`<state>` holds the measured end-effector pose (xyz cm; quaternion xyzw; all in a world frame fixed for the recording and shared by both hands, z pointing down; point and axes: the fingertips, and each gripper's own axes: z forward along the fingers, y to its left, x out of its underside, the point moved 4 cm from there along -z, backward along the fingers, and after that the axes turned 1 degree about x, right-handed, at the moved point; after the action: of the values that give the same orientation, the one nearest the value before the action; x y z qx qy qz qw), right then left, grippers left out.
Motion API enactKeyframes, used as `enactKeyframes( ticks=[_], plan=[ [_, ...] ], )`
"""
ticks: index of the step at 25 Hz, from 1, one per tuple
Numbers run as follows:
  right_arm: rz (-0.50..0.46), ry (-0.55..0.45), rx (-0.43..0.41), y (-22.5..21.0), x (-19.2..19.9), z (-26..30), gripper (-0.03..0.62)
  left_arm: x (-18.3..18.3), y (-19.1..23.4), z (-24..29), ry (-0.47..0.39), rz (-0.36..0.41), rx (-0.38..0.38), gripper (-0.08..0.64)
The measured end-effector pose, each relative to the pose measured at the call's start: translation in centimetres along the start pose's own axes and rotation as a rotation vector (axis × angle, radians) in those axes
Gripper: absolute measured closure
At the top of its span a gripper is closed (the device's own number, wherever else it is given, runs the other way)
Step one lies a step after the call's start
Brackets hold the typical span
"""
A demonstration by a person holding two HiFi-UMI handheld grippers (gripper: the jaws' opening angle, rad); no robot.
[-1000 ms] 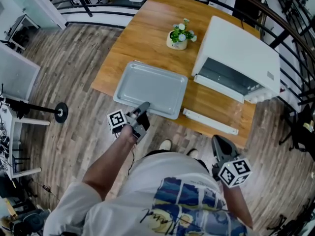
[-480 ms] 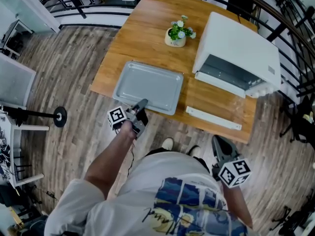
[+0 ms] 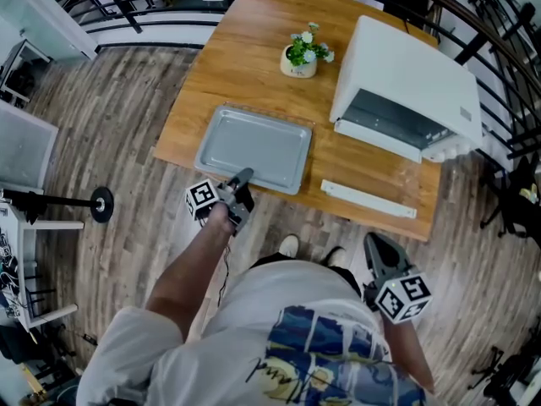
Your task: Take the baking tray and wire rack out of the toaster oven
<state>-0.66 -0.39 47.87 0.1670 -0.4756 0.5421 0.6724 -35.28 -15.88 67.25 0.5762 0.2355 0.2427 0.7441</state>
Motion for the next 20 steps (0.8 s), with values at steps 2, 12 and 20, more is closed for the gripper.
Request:
enactKeyframes(
  ticks=[2,12,20],
  plan=[
    [-0.003,0.000,0.003,0.1,0.0,0.0,0.591,-0.1,0.1,0.1,-0.001,0.002,-0.008,0.485],
    [-0.029,0.004,-0.005,0.8,0.0,0.3,0.591,-0.5,0.2,0.5,0.000,0.069,-0.081,0.476],
    [-0.037,0.003,-0.003,1.4,-0.1,0.0,0.591,-0.4,0.7,0.6,-0.011,0.176,-0.201,0.472]
  ],
)
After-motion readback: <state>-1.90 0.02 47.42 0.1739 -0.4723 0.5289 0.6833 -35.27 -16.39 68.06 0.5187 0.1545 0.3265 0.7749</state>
